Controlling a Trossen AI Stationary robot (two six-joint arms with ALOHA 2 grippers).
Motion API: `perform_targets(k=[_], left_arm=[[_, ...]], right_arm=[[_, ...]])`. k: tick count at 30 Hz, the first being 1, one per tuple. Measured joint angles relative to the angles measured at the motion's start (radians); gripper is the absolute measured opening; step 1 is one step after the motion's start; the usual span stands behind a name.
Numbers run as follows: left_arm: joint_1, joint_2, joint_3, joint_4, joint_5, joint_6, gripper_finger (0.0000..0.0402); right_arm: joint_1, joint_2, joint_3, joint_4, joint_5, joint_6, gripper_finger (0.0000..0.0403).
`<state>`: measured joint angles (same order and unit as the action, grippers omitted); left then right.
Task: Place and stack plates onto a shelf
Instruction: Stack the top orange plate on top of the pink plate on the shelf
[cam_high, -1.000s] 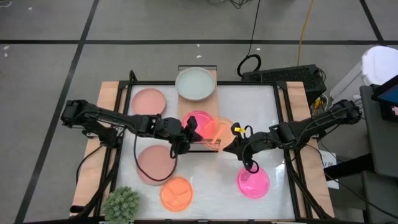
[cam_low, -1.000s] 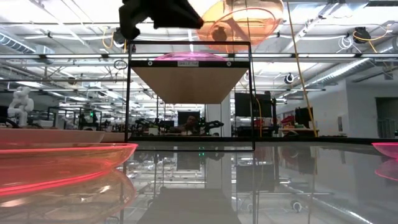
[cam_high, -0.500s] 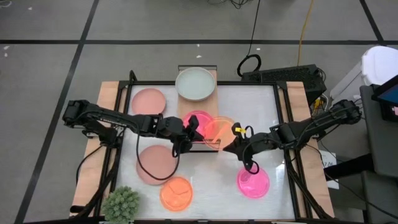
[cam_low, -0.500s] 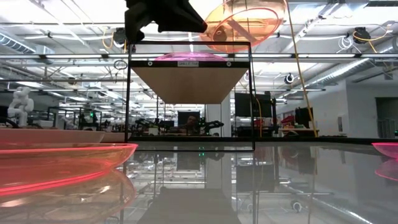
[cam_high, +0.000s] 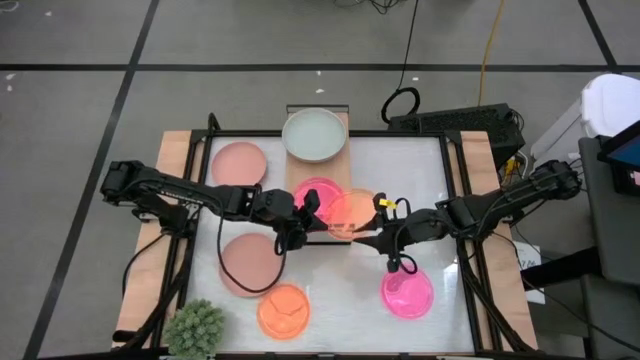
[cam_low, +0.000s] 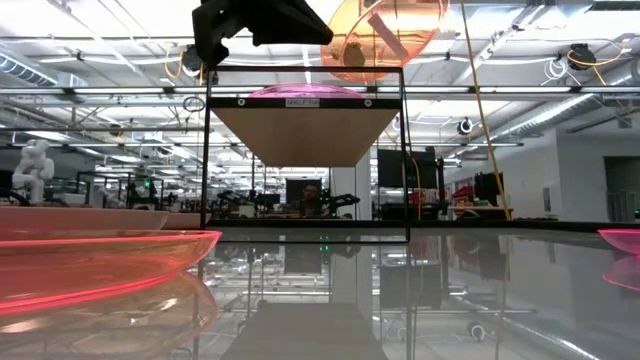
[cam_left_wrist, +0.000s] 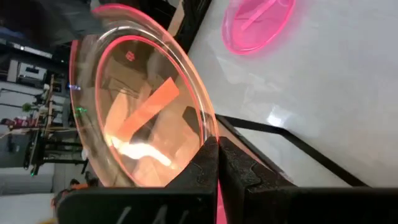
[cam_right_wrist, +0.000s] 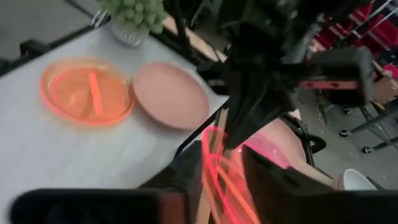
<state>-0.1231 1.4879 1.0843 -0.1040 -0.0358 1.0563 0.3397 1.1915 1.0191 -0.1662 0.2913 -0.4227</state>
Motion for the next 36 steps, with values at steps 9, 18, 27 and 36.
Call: perform_targets(k=[9,18,27,36], left_arm=[[-0.002,0.000,0.000,-0.025,-0.038,-0.023,0.0001],[-0.002,-0.051,0.000,-0.073,-0.078,-0.019,0.0000],[-0.002,-0.147,0.000,-0.171,-0.103,-0.049,0.0000],[0.037,-0.169,0.000,-0.313,-0.107,-0.158,0.0000]], right_arm=[[0.002,-0.012,0.000,0.091,0.000,0.009,0.0207],[0.057,-0.115,0.000,0.087,0.107,0.018,0.0216],[0.100,-0.204,0.000,0.004,0.109,0.090,0.0215],[0.100,-0.236,0.000,-0.063,0.133,0.150,0.0215]])
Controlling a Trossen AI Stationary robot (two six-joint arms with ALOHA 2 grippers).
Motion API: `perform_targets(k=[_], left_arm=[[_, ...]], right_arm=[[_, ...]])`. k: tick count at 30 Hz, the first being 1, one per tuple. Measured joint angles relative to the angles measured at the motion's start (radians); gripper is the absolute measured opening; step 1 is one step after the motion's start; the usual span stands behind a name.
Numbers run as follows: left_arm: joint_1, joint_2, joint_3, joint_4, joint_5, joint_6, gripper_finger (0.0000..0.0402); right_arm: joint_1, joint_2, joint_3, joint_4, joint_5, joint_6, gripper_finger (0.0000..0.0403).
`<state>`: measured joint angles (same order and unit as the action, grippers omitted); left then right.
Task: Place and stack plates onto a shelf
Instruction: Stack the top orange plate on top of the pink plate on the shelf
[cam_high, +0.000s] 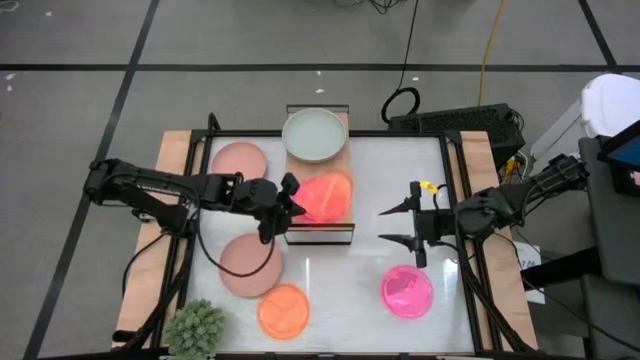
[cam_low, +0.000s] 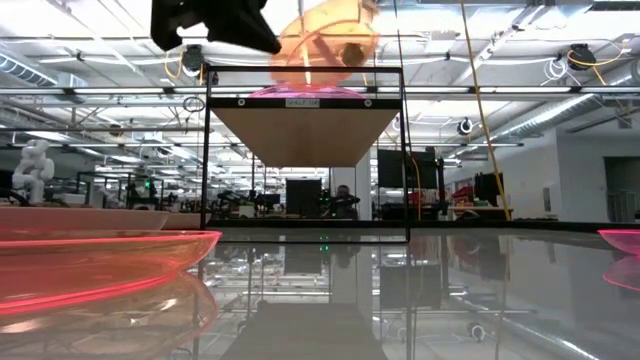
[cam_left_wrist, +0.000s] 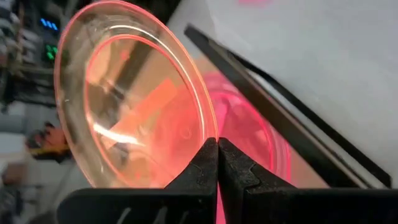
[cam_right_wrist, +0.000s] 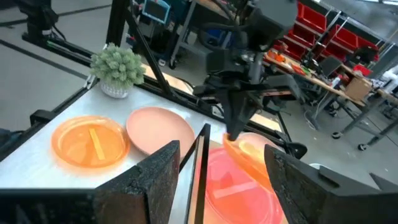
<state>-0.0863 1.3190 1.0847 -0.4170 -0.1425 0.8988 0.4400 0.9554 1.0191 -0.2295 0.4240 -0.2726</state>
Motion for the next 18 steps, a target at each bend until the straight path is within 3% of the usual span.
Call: perform_targets(k=[18], left_arm=[[0.030,0.000,0.000,-0.082,0.002,-0.191,0.0001]], right_arm=[[0.000,0.008,0.000,-0.008,-0.001,0.007,0.0215]])
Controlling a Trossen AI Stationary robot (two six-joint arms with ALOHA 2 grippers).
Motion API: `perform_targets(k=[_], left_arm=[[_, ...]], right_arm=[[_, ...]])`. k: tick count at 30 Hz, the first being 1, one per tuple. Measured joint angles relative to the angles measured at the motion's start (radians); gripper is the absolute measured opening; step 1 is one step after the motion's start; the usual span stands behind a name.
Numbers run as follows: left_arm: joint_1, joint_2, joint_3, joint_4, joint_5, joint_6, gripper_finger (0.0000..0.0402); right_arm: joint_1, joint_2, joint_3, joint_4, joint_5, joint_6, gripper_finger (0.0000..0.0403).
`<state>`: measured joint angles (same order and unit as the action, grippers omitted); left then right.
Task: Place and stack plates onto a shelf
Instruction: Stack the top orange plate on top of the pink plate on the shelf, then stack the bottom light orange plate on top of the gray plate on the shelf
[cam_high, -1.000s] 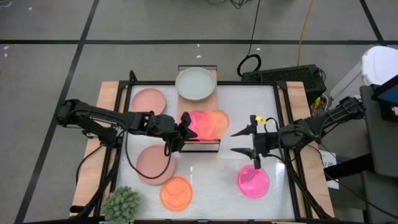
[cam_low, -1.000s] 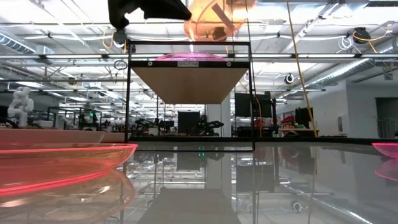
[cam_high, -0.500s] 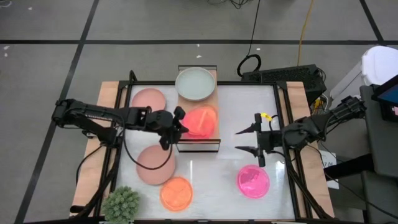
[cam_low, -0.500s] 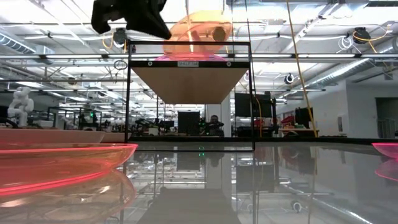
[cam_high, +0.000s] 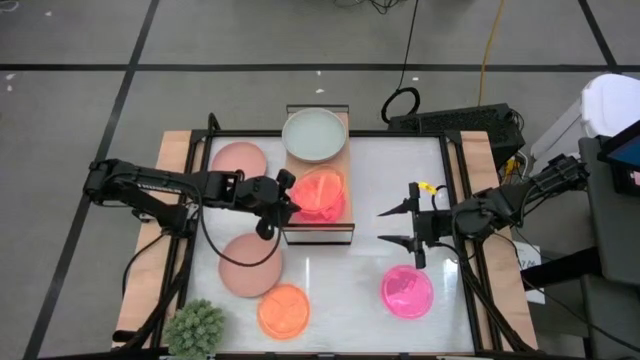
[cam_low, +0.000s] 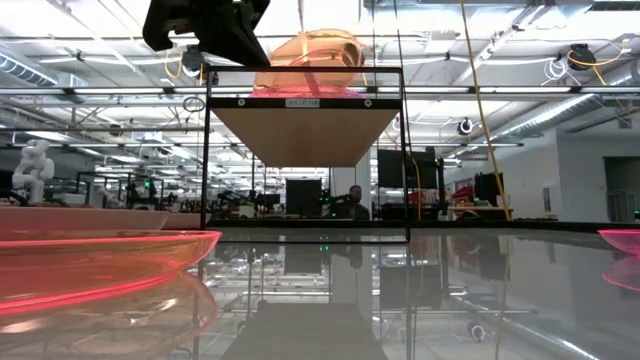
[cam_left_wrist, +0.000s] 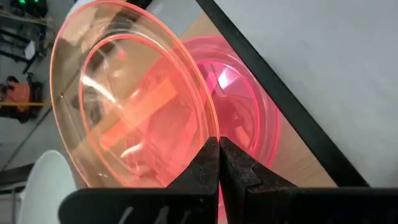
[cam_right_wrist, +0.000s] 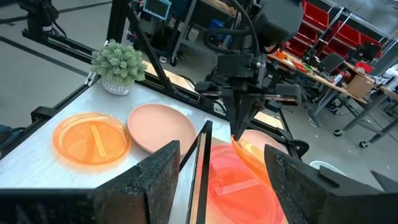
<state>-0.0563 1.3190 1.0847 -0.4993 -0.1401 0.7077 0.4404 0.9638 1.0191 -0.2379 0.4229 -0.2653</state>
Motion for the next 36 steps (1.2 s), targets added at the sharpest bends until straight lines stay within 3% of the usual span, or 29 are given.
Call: perform_targets(k=[7,16,28,36], left_arm=[[0.004,0.000,0.000,0.003,0.009,-0.067,0.0003],[0.004,0.001,0.000,0.029,0.009,-0.135,0.0053],[-0.005,0.001,-0.001,0.023,0.009,-0.222,0.0058],[-0.036,0.001,-0.001,-0.013,-0.081,-0.384,0.0058]], right_arm=[[0.000,0.000,0.000,0.000,-0.001,0.000,0.0215],[0.000,0.000,0.000,0.000,-0.004,0.000,0.0215],[0.000,0.000,0.000,-0.008,-0.005,0.018,0.0215],[0.000,0.000,0.000,-0.060,-0.005,0.048,0.0215]])
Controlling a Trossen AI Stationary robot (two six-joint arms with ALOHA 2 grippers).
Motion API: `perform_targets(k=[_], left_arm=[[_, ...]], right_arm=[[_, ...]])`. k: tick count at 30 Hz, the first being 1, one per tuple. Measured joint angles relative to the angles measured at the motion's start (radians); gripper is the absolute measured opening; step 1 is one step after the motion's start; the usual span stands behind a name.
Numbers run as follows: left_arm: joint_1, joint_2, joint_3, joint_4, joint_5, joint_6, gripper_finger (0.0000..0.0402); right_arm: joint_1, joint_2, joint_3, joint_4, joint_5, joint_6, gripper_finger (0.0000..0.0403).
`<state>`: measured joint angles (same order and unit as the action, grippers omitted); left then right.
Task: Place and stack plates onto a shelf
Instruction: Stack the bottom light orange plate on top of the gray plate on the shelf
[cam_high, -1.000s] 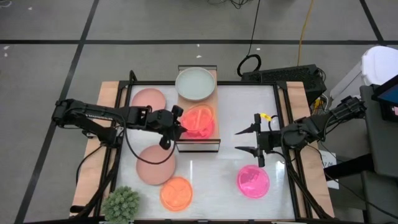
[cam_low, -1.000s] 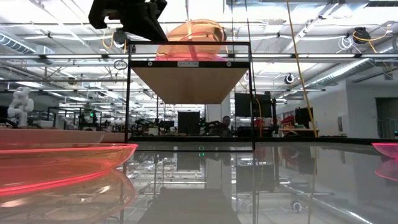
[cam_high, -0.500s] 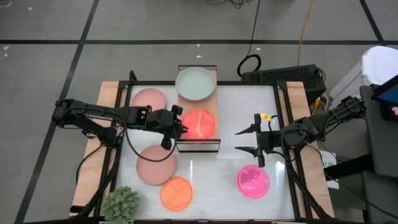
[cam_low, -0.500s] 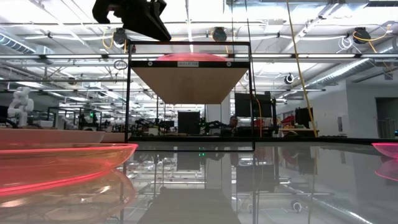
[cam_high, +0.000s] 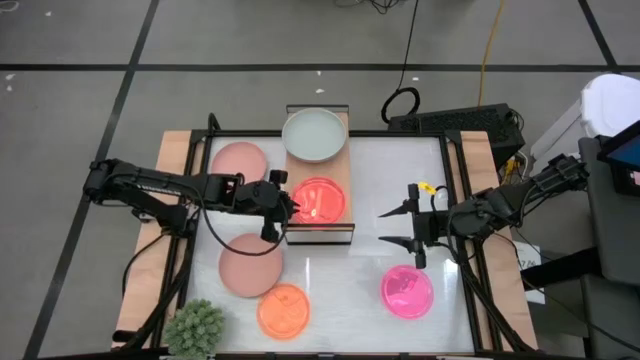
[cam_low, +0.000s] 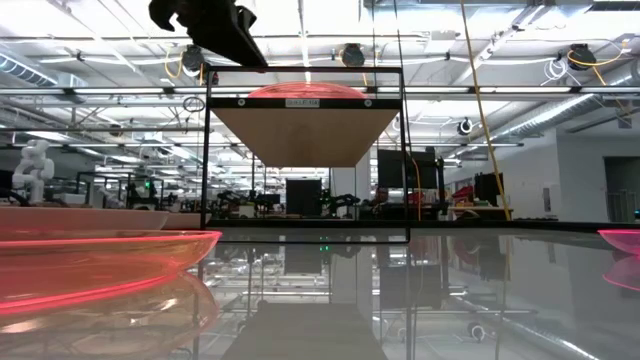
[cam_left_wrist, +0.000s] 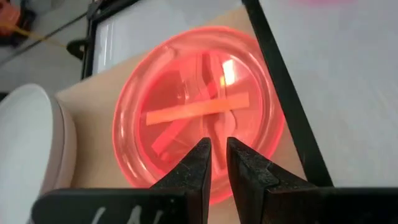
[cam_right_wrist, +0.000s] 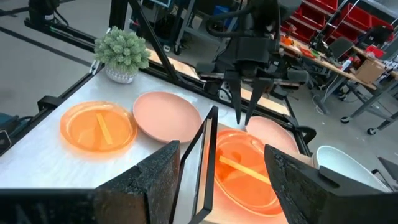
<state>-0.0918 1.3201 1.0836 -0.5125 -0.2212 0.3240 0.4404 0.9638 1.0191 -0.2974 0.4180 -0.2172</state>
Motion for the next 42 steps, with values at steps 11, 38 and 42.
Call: perform_targets(k=[11,38,42], left_arm=[[-0.079,-0.044,-0.002,-0.201,-0.181,-0.241,0.0058],[-0.575,-0.129,0.000,-0.424,-0.093,-0.798,0.0058],[-0.635,-0.082,0.000,-0.418,-0.092,-0.801,0.0058]], right_arm=[[0.000,0.000,0.000,-0.040,0.000,0.022,0.0215],[0.000,0.000,0.000,-0.052,0.000,0.049,0.0215],[0.000,0.000,0.000,-0.052,0.000,0.049,0.0215]])
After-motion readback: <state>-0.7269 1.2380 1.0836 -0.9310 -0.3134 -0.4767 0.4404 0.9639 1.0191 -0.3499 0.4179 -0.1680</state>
